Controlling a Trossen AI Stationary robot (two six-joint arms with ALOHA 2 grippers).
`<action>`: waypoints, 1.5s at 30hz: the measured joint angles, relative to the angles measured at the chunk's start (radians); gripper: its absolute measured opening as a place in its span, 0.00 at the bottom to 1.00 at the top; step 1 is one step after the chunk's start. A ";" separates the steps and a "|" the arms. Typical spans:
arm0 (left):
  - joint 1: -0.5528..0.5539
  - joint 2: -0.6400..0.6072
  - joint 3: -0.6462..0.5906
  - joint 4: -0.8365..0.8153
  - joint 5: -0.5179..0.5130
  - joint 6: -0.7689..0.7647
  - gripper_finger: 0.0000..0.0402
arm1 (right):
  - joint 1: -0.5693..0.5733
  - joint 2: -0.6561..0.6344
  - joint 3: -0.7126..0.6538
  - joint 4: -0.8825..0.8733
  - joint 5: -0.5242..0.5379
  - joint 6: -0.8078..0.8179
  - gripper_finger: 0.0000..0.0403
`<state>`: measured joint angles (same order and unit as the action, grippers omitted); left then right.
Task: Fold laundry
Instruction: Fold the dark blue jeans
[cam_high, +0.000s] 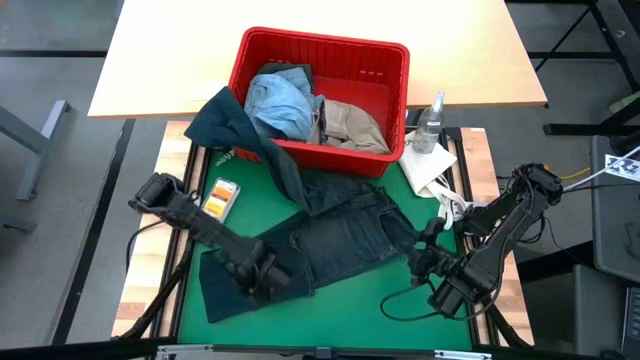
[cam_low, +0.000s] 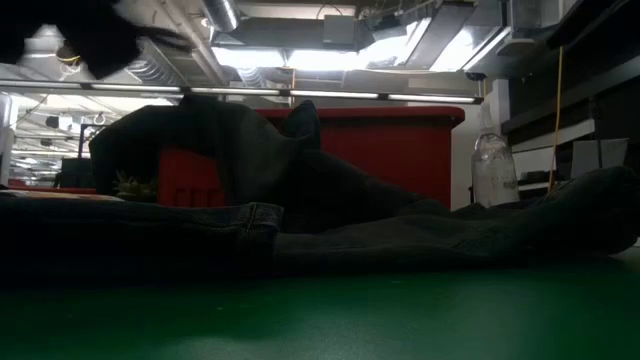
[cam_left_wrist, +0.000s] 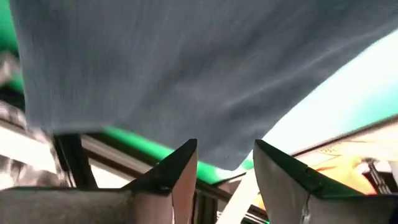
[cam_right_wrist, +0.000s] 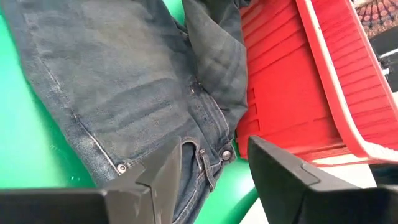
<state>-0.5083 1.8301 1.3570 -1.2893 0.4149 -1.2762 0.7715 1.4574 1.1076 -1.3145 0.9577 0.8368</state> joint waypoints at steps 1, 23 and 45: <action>-0.019 0.000 -0.011 -0.002 0.013 -0.031 0.37 | 0.000 0.000 0.000 0.010 0.000 -0.011 0.46; -0.239 -0.077 -0.088 0.070 -0.051 -0.399 0.31 | 0.000 0.000 0.000 0.117 -0.001 -0.171 0.46; -0.397 -0.430 -0.508 0.490 -0.166 -1.038 0.31 | 0.000 0.000 0.000 0.117 0.000 -0.242 0.46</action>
<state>-0.9052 1.4006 0.8494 -0.7993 0.2493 -2.3141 0.7715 1.4574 1.1076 -1.1980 0.9573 0.5945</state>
